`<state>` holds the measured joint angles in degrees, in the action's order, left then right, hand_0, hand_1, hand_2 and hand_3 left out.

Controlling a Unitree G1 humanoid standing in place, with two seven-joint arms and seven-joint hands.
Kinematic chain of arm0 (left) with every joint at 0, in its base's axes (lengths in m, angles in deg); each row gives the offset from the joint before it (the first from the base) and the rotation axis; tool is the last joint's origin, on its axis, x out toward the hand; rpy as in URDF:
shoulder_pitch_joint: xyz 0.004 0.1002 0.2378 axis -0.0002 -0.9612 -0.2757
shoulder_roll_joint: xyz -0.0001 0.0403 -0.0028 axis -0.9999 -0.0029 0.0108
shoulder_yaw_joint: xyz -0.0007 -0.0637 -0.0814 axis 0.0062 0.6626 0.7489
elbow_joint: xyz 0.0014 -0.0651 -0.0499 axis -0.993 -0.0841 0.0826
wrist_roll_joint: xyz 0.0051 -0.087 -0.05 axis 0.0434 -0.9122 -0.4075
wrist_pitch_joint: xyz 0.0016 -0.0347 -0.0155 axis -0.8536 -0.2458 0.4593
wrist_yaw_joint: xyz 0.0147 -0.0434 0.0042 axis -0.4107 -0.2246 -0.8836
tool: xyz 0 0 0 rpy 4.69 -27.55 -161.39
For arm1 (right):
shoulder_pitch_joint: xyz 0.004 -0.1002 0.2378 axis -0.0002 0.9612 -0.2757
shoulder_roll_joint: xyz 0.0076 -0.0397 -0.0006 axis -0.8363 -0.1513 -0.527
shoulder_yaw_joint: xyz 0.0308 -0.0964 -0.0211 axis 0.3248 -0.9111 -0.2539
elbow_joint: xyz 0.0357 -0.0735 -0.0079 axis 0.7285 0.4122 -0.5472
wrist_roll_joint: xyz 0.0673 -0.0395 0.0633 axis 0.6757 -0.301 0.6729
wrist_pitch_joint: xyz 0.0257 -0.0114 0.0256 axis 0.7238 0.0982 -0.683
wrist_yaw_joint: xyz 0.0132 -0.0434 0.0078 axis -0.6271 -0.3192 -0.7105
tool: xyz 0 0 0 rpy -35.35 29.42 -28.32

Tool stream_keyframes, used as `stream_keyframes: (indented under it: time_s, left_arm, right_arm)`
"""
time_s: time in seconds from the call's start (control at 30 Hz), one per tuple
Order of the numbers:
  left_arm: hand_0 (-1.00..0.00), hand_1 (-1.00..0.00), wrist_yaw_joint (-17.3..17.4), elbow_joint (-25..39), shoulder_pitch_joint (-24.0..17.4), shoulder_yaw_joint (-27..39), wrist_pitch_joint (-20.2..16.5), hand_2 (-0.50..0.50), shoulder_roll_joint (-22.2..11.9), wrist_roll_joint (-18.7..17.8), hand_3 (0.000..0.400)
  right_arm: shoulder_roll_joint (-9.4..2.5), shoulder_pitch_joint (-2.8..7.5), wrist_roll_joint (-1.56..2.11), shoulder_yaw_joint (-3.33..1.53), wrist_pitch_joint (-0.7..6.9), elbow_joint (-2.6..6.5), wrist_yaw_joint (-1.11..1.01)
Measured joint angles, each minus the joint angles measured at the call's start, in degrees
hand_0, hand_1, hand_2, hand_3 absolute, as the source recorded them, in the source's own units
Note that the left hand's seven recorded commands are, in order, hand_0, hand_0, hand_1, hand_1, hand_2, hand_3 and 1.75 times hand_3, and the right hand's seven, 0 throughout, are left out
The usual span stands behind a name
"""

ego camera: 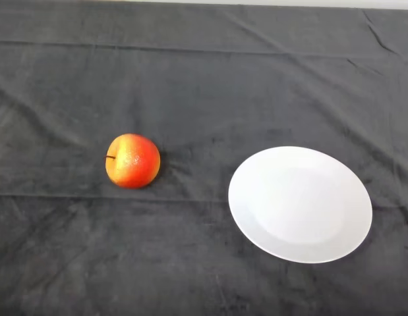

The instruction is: Move the apple to the plate

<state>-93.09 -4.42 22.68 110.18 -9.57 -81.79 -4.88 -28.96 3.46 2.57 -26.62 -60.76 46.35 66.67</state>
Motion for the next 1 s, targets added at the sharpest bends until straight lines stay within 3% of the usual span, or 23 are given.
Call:
stream_keyframes:
  time_s: [0.37,0.73,1.0]
  left_arm:
    - [0.0,0.0,-0.24,0.25,0.15,1.63,0.0,0.0,0.25,2.05,0.0]
    - [0.0,0.0,-1.49,2.52,3.83,-2.34,0.17,0.0,2.8,8.61,0.0]
    - [0.0,0.0,-0.77,4.36,4.19,-5.78,2.63,0.0,4.79,13.64,0.0]
  right_arm:
    - [0.0,0.01,-0.01,0.0,0.01,0.0,0.0]
    - [0.0,0.01,0.01,-0.02,0.0,-0.03,0.0]
    - [0.01,-0.01,0.03,-0.01,0.0,-0.07,0.0]
